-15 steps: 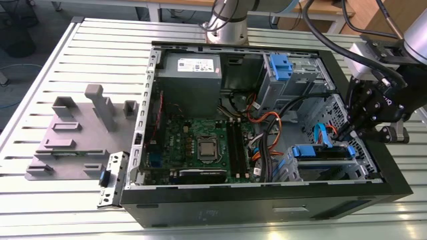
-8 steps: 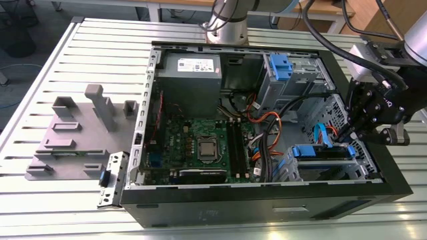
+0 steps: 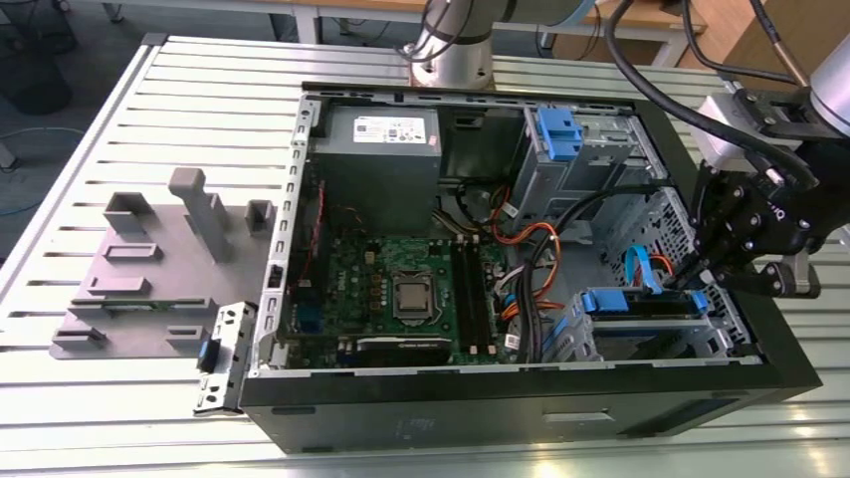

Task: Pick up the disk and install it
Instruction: 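Insert the second disk wire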

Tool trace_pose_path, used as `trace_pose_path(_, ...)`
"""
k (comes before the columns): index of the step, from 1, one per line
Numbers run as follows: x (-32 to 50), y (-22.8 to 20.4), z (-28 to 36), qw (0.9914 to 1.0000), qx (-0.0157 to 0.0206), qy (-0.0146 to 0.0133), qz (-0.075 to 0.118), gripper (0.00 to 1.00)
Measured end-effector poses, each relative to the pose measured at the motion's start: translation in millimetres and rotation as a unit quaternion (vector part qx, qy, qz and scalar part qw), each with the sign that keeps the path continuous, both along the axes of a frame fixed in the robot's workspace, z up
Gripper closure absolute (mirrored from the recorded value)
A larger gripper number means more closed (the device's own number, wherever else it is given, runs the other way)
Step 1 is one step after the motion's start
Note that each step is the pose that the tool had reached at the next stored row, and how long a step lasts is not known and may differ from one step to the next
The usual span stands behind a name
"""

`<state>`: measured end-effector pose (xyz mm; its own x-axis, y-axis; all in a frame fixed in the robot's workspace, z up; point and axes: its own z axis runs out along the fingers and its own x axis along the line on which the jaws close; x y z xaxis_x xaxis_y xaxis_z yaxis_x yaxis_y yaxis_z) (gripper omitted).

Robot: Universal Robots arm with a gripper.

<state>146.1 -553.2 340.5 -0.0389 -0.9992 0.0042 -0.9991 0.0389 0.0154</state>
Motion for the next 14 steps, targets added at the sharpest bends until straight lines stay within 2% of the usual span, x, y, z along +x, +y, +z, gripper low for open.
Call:
trace_pose_path(7, 0.0, -8.9, -0.1, 1.0, -0.0001, 0.0, 0.0, 0.84)
trace_pose_path(14, 0.0, -12.6, -2.2, 1.0, 0.0, 0.0, 0.0, 0.84)
